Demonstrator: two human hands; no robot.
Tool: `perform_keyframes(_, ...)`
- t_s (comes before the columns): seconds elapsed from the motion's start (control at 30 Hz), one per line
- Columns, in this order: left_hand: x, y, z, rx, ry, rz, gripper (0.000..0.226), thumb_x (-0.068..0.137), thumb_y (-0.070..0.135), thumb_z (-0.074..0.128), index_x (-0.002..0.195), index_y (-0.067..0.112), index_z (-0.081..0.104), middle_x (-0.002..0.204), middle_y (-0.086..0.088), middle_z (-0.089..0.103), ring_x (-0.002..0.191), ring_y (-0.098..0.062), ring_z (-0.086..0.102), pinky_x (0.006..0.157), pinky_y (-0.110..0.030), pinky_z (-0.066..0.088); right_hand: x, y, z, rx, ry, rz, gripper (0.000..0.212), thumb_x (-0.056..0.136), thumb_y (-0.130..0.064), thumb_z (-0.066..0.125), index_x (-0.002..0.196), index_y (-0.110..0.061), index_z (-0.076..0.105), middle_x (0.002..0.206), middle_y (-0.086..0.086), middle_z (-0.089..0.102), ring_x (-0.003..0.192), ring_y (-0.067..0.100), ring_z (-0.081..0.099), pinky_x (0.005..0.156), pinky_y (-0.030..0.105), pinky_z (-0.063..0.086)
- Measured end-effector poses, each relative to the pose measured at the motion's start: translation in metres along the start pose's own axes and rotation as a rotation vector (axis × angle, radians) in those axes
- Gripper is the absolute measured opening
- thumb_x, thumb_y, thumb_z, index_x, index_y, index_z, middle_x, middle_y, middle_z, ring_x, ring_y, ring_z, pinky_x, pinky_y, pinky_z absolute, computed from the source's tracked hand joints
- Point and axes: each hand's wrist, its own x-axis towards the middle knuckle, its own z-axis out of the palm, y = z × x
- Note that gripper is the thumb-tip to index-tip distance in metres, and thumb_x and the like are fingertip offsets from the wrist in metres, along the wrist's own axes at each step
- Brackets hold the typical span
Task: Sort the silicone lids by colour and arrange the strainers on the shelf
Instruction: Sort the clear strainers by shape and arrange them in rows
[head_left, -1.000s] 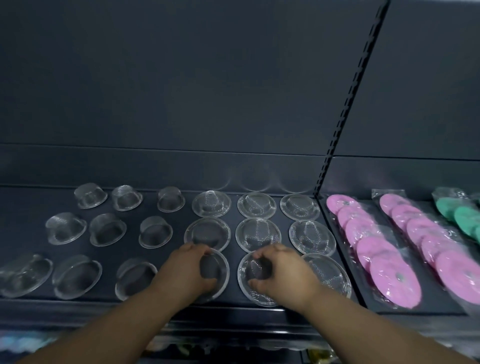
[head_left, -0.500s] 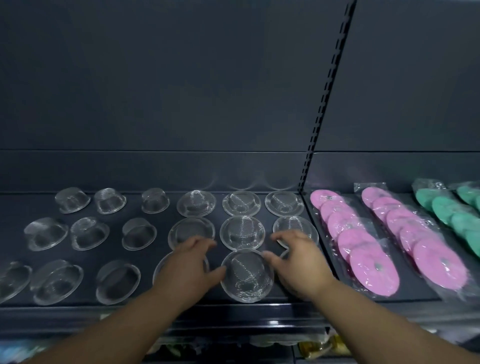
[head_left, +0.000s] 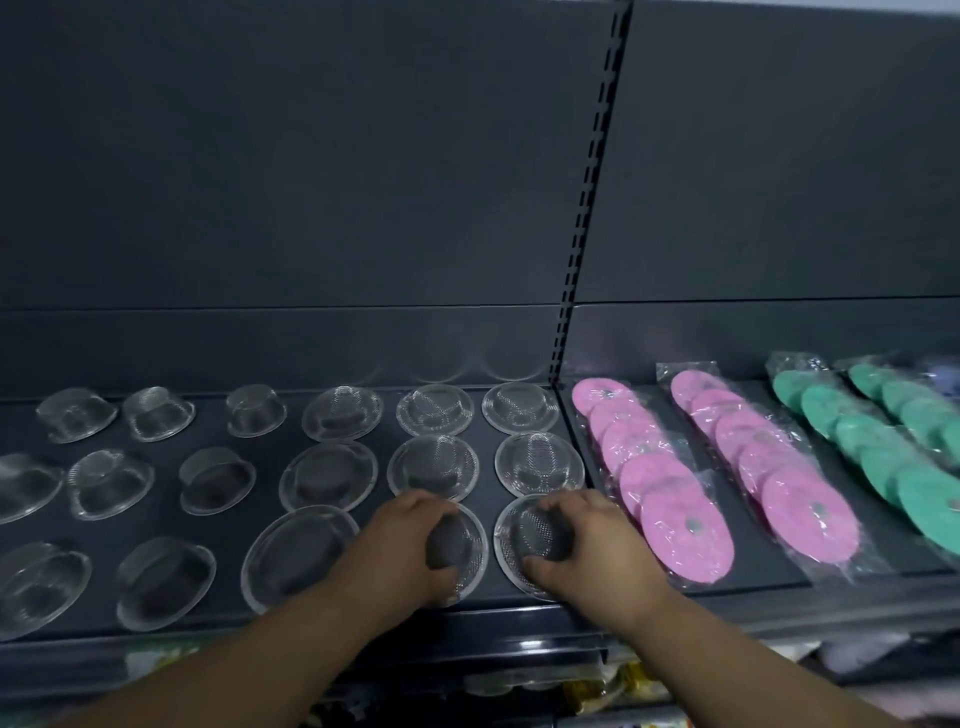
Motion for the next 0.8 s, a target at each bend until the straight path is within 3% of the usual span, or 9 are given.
perform_keyframes(0.17,0.001,-0.002,-0.003,0.019,-0.019,-0.043,0.063,0.067,0.034,0.073,0.127,0.03,0.053,0.125,0.013,0.044,0.115,-0.004,0.045,0.094,-0.011,0.032,0.003,0.002,0.002,-0.014,-0.026,-0.014,0.062,0.064,-0.052,0.071,0.12,-0.034,0.053,0.12,-0.009,0.05,0.113,0.014,0.049,0.098,0.027,0.043)
perform_keyframes(0.37,0.005,0.001,-0.009,0.032,-0.012,-0.099,0.069,0.061,0.06,0.061,0.124,0.033,0.052,0.121,0.017,0.043,0.115,-0.003,0.045,0.098,-0.018,0.036,0.017,0.0,-0.008,-0.041,-0.014,0.001,0.06,0.072,-0.064,0.063,0.122,-0.033,0.052,0.119,-0.007,0.05,0.114,0.014,0.047,0.097,0.028,0.042)
perform_keyframes(0.53,0.037,0.008,-0.013,0.064,0.119,-0.108,0.059,0.082,0.037,0.067,0.135,0.02,0.047,0.137,0.003,0.044,0.125,-0.013,0.043,0.104,-0.018,0.029,0.056,0.001,-0.014,-0.009,0.021,0.032,0.058,0.079,-0.053,0.065,0.129,-0.026,0.051,0.129,0.001,0.049,0.118,0.02,0.049,0.101,0.03,0.042)
perform_keyframes(0.63,0.057,0.009,-0.013,0.104,0.097,-0.138,0.066,0.084,0.034,0.065,0.142,0.019,0.038,0.147,-0.002,0.036,0.133,-0.018,0.037,0.113,-0.024,0.025,0.075,0.0,-0.012,-0.023,-0.037,0.047,0.063,0.079,-0.047,0.067,0.135,-0.026,0.046,0.138,0.002,0.044,0.125,0.022,0.046,0.106,0.031,0.039)
perform_keyframes(0.8,0.074,0.004,-0.01,0.153,0.046,-0.176,0.067,0.085,0.034,0.063,0.144,0.021,0.035,0.15,-0.002,0.032,0.135,-0.021,0.034,0.112,-0.024,0.023,0.089,0.0,-0.006,-0.045,-0.108,0.073,0.067,0.081,-0.041,0.068,0.139,-0.027,0.04,0.144,0.002,0.038,0.128,0.023,0.044,0.108,0.032,0.037)
